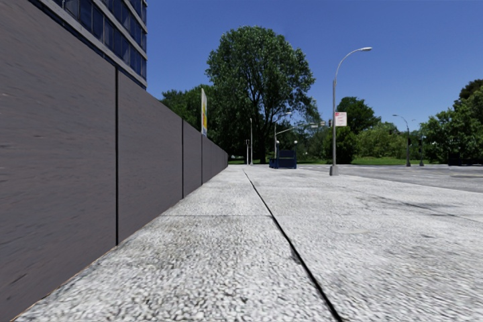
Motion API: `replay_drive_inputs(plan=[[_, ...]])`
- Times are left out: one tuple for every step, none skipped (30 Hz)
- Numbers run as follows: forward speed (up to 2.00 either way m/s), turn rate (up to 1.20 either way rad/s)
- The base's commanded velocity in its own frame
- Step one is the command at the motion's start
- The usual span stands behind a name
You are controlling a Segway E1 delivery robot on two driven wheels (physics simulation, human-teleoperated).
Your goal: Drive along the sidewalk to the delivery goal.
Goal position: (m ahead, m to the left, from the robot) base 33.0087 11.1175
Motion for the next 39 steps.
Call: replay_drive_inputs(plan=[[2.0, 0.0], [2.0, 0.0], [2.0, 0.0], [2.0, 0.0], [2.0, 0.0], [2.0, 0.0], [2.0, 0.0], [2.0, 0.0], [2.0, 0.0], [2.0, 0.0], [2.0, 0.0], [2.0, 0.0], [2.0, 0.0], [2.0, 0.0], [2.0, 0.0], [2.0, 0.0], [2.0, 0.0], [2.0, 0.0], [2.0, 0.0], [2.0, 0.0], [2.0, 0.0], [2.0, 0.0], [2.0, 0.0], [2.0, 0.0], [2.0, 0.0], [2.0, 0.0], [2.0, 0.0], [2.0, 0.0], [2.0, 0.0], [2.0, 0.0], [2.0, 0.0], [2.0, 0.0], [2.0, 0.0], [2.0, 0.0], [2.0, 0.0], [2.0, 0.0], [2.0, 0.0], [2.0, 0.0], [2.0, 0.0]])
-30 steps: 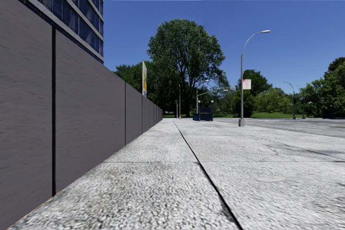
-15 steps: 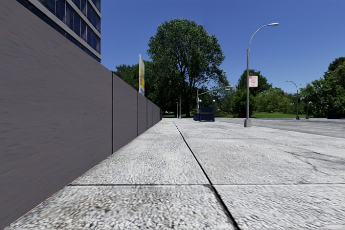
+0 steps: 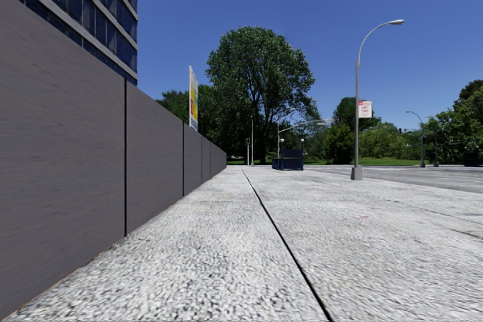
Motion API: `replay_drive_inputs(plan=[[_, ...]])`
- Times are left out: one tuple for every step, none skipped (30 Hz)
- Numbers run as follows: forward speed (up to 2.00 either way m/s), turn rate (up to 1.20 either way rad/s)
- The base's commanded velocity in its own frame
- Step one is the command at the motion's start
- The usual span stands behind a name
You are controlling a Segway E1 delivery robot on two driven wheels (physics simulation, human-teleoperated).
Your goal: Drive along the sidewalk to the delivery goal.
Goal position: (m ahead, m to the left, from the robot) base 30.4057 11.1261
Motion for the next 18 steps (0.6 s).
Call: replay_drive_inputs(plan=[[2.0, 0.0], [2.0, 0.0], [2.0, 0.0], [2.0, 0.0], [2.0, 0.0], [2.0, 0.0], [2.0, 0.0], [2.0, 0.0], [2.0, 0.0], [2.0, 0.0], [2.0, 0.0], [2.0, 0.0], [2.0, 0.0], [2.0, 0.0], [2.0, 0.0], [2.0, 0.0], [2.0, 0.0], [2.0, 0.0]])
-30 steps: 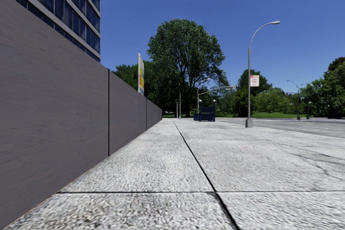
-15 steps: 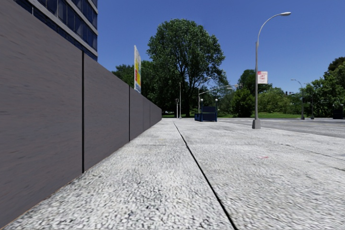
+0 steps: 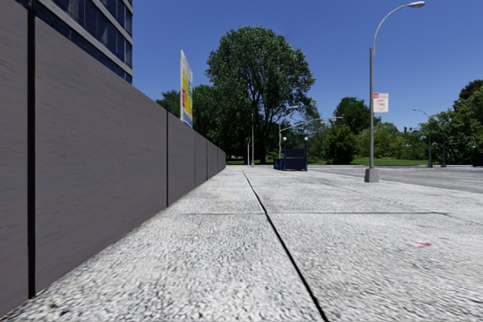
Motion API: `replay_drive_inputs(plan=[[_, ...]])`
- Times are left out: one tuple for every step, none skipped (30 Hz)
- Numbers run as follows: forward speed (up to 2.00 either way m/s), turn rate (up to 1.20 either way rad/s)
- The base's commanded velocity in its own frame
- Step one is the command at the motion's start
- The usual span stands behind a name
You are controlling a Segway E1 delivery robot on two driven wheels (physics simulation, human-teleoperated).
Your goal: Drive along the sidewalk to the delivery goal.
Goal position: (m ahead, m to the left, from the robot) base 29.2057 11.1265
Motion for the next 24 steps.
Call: replay_drive_inputs(plan=[[2.0, 0.0], [2.0, 0.0], [2.0, 0.0], [2.0, 0.0], [2.0, 0.0], [2.0, 0.0], [2.0, 0.0], [2.0, 0.0], [2.0, 0.0], [2.0, 0.0], [2.0, 0.0], [2.0, 0.0], [2.0, 0.0], [2.0, 0.0], [2.0, 0.0], [2.0, 0.0], [2.0, 0.0], [2.0, 0.0], [2.0, 0.0], [2.0, 0.0], [2.0, 0.0], [2.0, 0.0], [2.0, 0.0], [2.0, 0.0]])
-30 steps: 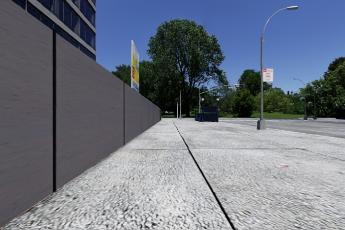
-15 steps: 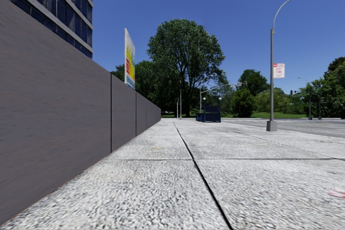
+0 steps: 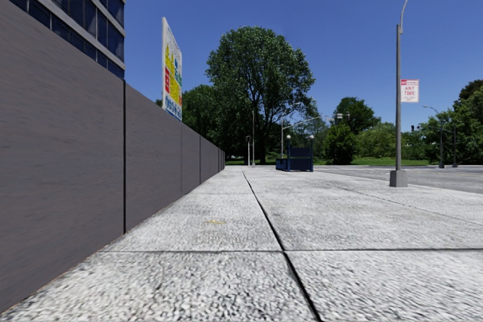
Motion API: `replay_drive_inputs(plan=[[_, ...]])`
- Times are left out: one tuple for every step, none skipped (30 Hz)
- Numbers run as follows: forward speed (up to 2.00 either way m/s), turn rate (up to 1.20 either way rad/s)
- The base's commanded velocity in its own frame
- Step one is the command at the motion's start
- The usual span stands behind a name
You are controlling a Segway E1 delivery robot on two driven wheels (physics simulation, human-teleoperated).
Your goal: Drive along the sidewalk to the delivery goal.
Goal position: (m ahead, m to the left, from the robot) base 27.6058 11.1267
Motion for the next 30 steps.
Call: replay_drive_inputs(plan=[[2.0, 0.0], [2.0, 0.0], [2.0, 0.0], [2.0, 0.0], [2.0, 0.0], [2.0, 0.0], [2.0, 0.0], [2.0, 0.0], [2.0, 0.0], [2.0, 0.0], [2.0, 0.0], [2.0, 0.0], [2.0, 0.0], [2.0, 0.0], [2.0, 0.0], [2.0, 0.0], [2.0, 0.0], [2.0, 0.0], [2.0, 0.0], [2.0, 0.0], [2.0, 0.0], [2.0, 0.0], [2.0, 0.0], [2.0, 0.0], [2.0, 0.0], [2.0, 0.0], [2.0, 0.0], [2.0, 0.0], [2.0, 0.0], [2.0, 0.0]])
